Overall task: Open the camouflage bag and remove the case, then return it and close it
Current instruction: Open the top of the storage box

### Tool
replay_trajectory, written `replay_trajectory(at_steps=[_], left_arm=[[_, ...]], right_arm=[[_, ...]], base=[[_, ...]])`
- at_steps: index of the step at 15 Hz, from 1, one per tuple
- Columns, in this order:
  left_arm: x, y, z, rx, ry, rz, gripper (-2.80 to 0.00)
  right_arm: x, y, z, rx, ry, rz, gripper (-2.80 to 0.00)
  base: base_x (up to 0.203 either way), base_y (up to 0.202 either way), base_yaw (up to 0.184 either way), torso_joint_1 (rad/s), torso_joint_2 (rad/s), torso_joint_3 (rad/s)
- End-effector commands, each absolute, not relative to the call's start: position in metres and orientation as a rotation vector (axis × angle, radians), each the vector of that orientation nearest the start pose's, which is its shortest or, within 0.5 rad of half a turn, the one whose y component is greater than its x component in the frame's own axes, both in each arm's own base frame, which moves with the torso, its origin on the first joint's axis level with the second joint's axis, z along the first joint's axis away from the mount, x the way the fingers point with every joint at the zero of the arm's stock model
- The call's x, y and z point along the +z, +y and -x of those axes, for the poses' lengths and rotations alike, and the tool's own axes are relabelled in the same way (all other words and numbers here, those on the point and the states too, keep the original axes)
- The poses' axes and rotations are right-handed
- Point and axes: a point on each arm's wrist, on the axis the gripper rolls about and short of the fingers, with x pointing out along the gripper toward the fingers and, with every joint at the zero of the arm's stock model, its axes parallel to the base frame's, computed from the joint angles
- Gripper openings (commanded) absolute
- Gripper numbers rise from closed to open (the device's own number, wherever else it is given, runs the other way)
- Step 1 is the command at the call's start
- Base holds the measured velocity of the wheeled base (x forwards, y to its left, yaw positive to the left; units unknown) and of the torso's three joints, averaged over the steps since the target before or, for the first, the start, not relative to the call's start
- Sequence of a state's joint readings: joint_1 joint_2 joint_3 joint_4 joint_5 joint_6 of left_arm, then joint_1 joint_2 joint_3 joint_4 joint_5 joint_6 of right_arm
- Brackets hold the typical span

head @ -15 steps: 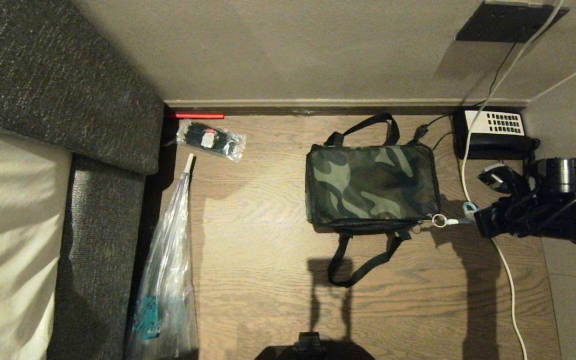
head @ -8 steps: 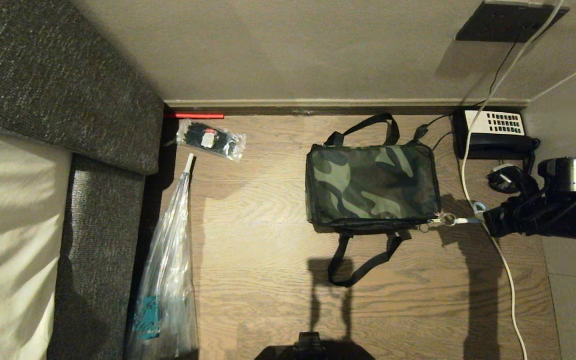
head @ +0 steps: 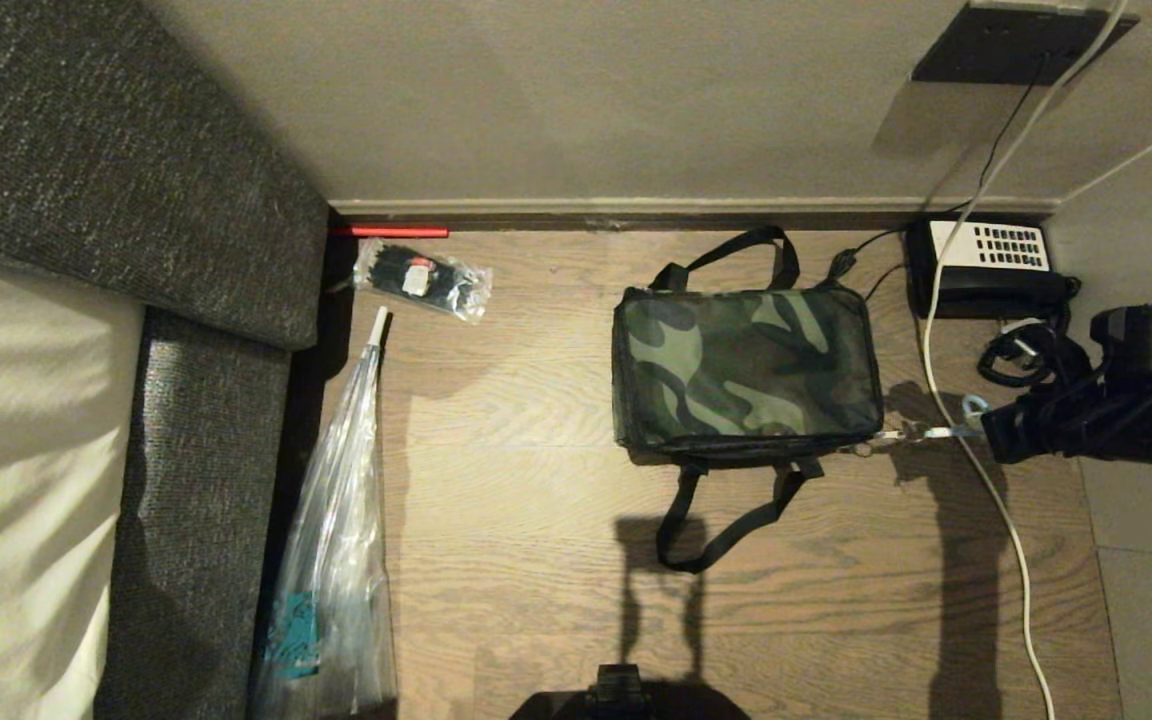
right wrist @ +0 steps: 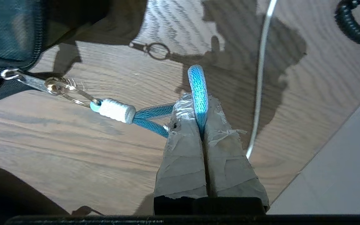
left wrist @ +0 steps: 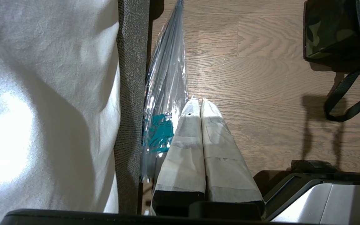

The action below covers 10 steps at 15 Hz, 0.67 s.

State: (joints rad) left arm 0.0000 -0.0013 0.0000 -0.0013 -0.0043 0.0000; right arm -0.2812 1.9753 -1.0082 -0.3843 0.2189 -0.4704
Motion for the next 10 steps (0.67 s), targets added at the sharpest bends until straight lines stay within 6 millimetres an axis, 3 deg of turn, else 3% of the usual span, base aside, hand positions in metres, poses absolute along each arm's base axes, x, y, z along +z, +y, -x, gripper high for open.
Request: replay_trajectory(at_steps=[1,10], left_arm=[[0.0752,-0.0001,0.0227,-0.005,0.000,0.001,-2.80],[0.0752,-0.0001,0.0227,-0.005,0.000,0.000,-2.80]], right_arm=[[0.1177,-0.1047,-0.3515,0.057,0.573,0.317,-2.80],[0.1229,-0.1085,-0.3517,0.052,0.558,0.316,-2.80]], base=[[0.000,0.000,0.000,0.000,0.00,0.000],[0.000,0.000,0.000,0.000,0.00,0.000]])
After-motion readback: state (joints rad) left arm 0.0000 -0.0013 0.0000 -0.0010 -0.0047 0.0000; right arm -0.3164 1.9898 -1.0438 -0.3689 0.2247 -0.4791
